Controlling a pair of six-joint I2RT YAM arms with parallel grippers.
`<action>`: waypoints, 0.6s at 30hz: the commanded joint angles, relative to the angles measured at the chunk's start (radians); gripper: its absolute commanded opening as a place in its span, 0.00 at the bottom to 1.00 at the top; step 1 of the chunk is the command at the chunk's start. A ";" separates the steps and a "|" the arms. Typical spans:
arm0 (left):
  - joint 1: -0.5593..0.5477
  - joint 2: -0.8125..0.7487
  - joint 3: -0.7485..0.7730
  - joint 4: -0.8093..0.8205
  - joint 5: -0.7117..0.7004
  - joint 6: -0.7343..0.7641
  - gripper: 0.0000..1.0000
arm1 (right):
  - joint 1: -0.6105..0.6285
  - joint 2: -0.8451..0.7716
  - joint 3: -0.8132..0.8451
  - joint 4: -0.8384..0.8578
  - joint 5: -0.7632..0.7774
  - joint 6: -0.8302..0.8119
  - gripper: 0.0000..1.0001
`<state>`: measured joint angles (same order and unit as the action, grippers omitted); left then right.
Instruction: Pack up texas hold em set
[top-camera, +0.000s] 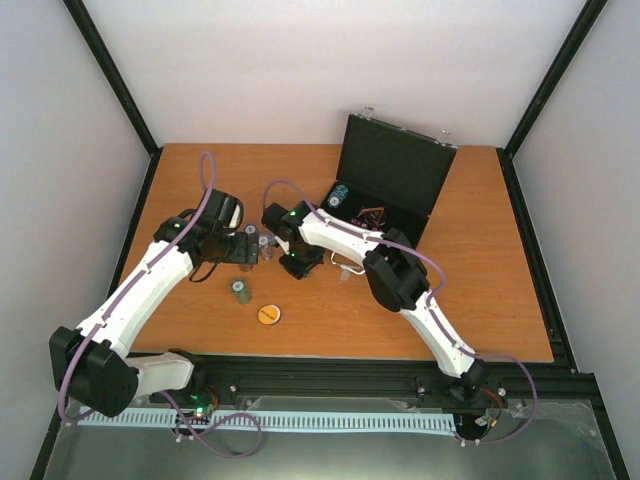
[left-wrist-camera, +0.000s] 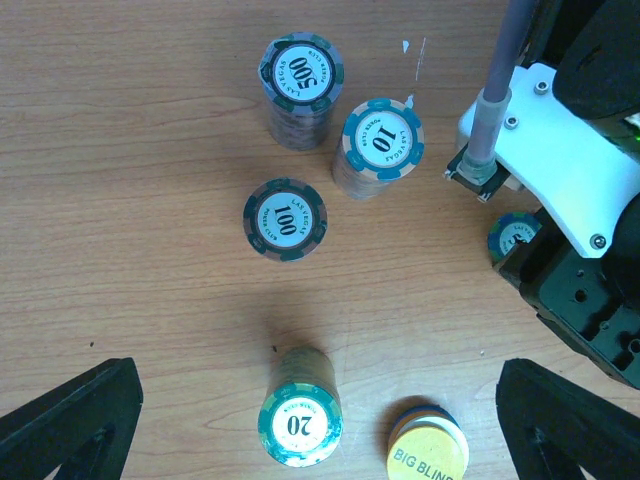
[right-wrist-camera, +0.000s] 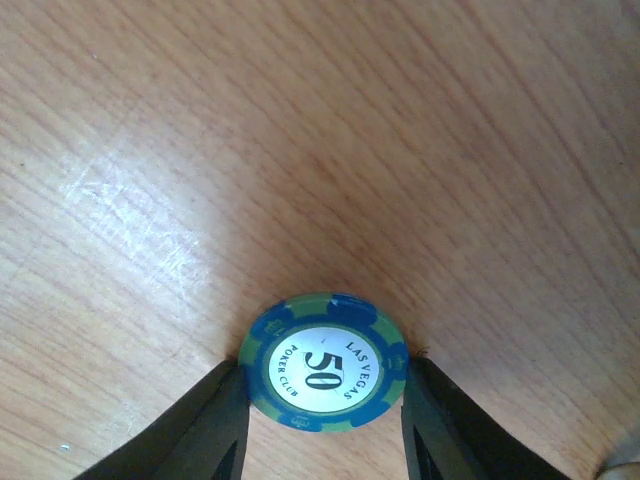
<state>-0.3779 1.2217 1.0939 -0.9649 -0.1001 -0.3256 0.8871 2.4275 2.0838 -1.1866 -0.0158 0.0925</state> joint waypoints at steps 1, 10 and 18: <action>0.003 -0.001 0.012 0.009 -0.002 -0.001 1.00 | -0.005 0.056 -0.068 0.001 -0.004 0.001 0.42; 0.003 -0.005 0.008 0.008 -0.003 -0.003 1.00 | -0.007 0.012 -0.009 -0.047 0.020 0.004 0.41; 0.003 -0.008 0.004 0.011 0.001 -0.005 1.00 | -0.008 -0.046 0.082 -0.110 0.044 0.010 0.41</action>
<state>-0.3779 1.2217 1.0939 -0.9649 -0.1001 -0.3256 0.8852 2.4165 2.1189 -1.2442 0.0040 0.0944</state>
